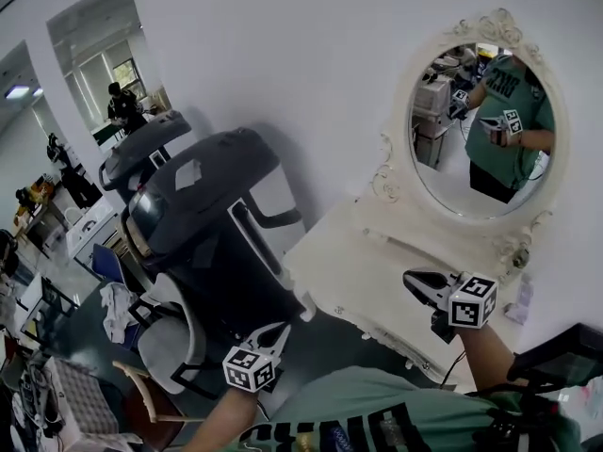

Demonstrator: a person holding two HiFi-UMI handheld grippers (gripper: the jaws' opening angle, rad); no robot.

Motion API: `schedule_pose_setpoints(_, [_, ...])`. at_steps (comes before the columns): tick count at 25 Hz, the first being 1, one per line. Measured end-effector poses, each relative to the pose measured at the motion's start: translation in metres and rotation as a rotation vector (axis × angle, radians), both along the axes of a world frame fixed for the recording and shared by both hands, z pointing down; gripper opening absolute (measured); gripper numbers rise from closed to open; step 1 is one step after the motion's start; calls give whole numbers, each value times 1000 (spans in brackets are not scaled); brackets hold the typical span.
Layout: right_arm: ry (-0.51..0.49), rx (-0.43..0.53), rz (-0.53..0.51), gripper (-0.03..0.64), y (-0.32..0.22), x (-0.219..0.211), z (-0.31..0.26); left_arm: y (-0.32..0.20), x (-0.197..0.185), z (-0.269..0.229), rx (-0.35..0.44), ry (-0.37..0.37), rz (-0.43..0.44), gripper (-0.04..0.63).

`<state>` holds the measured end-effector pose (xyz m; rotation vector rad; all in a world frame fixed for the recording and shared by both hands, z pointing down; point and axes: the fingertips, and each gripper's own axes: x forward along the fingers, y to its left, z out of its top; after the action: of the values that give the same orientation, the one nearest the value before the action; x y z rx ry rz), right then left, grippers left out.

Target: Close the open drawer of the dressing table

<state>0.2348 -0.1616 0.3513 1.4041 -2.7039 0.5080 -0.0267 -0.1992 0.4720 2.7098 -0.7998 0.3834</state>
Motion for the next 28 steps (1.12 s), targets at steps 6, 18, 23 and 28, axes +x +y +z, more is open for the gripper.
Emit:
schedule_pose_setpoints(6, [46,52,8,11,1,66,-18,-13,73,-47,61,74,28,9])
schedule_pose_setpoints(18, [19,44,111,11,21,172,2,-7,227,-79,75,97,250,9])
schedule_pose_setpoints(23, [-5,35,215,11,28,195,10,-17,259,-89,101,105,365,9])
schedule_pose_setpoints(28, [16,31,323,11,19,192,9,-43,276,-102,109,166,494,9])
